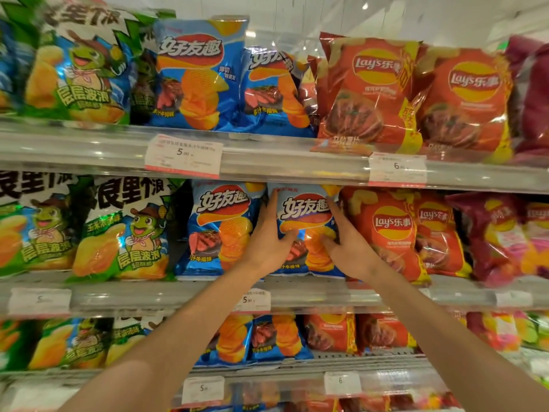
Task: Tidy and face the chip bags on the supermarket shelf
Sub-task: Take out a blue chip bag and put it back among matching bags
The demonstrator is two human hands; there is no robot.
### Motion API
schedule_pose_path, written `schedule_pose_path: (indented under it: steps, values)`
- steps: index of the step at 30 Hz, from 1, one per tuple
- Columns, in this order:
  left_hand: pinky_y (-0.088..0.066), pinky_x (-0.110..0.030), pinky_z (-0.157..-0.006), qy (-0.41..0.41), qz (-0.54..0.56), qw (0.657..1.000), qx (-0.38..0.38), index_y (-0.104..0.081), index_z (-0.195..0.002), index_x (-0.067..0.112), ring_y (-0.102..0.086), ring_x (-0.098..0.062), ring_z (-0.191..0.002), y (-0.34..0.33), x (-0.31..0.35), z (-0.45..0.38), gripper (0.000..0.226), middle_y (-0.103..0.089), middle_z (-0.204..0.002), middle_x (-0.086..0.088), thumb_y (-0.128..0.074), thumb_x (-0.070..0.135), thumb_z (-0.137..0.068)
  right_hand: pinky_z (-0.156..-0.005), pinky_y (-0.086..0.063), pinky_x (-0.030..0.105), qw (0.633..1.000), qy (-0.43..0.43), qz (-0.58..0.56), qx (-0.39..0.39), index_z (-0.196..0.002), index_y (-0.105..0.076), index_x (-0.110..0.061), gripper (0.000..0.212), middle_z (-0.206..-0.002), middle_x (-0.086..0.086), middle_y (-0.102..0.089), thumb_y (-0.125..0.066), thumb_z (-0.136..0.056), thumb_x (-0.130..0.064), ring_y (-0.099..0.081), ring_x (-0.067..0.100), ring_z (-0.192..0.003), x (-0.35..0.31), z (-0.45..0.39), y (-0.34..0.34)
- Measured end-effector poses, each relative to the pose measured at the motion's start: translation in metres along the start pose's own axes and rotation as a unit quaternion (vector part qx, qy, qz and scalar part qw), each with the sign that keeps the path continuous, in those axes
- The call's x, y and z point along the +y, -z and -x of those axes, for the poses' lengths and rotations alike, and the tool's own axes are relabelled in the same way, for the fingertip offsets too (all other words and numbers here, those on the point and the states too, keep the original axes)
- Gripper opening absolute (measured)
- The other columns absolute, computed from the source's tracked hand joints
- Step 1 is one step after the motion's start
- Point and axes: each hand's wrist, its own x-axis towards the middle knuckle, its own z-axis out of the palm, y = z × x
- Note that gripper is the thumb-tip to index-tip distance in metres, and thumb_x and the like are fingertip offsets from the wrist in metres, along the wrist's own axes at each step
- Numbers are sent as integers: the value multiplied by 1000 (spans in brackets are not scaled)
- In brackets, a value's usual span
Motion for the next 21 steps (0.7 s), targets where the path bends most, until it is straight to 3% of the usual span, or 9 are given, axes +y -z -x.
schedule_pose_path:
  steps: [2, 4, 6, 8, 10, 13, 17, 21]
  values:
    - [-31, -37, -119, -38, -28, 999, 14, -12, -159, 31, -28, -15, -148, 8, -7, 17, 77, -21, -164, 3, -60, 20, -99, -111, -40, 37, 999, -7, 23, 30, -160, -11, -30, 75, -167, 1, -16, -54, -101, -15, -39, 26, -142, -1, 5, -1]
    - [-41, -41, -113, -92, -116, 987, 68, -31, -154, 22, -40, -21, -140, 25, -18, 32, 59, -28, -159, 0, -55, 18, -100, -116, -34, 47, 993, 8, 83, 80, -159, -18, -22, 70, -167, 11, -11, -55, -99, -18, -26, 36, -149, -7, 9, -6]
    - [-48, -42, -103, -159, -219, 953, 138, -50, -141, 12, -50, -24, -126, 47, -26, 38, 43, -44, -144, -7, -55, 12, -98, -120, -24, 54, 976, 56, 168, 124, -157, -27, -13, 65, -165, 21, -14, -55, -100, -25, -16, 40, -152, -17, 11, -16]
    - [-44, -42, -102, -185, -304, 919, 169, -57, -135, 9, -49, -27, -125, 65, -34, 33, 38, -52, -139, -11, -57, 11, -97, -121, -15, 59, 952, 90, 257, 142, -157, -28, -14, 65, -164, 24, -15, -46, -102, -43, -10, 41, -153, -28, 7, -31]
    - [-32, -46, -112, -149, -375, 903, 148, -51, -142, 13, -41, -33, -136, 76, -41, 23, 44, -46, -148, -14, -54, 22, -99, -121, -4, 63, 938, 88, 305, 142, -159, -21, -22, 70, -166, 20, -11, -30, -101, -59, -3, 37, -155, -38, -1, -50]
    - [-11, -48, -122, -100, -461, 878, 85, -28, -156, 19, -17, -32, -152, 79, -53, 16, 59, -23, -164, -13, -28, 45, -103, -118, 4, 66, 926, 65, 349, 126, -161, -11, -25, 80, -168, 16, -8, -23, -97, -71, -2, 36, -155, -42, -13, -72]
    - [-5, -59, -121, -90, -517, 847, 87, -13, -160, 24, -7, -31, -154, 77, -70, 18, 66, -13, -166, -11, -16, 56, -101, -119, -2, 67, 911, 75, 387, 118, -161, -7, -25, 80, -169, 15, -5, -27, -96, -67, -4, 36, -155, -24, -16, -74]
    - [-2, -62, -119, -64, -523, 845, 91, -7, -160, 26, 3, -30, -154, 72, -72, 12, 69, -2, -168, -10, -11, 59, -100, -119, -1, 68, 915, 65, 382, 108, -161, -6, -25, 78, -169, 15, 0, -24, -95, -62, 2, 35, -155, -24, -19, -77]
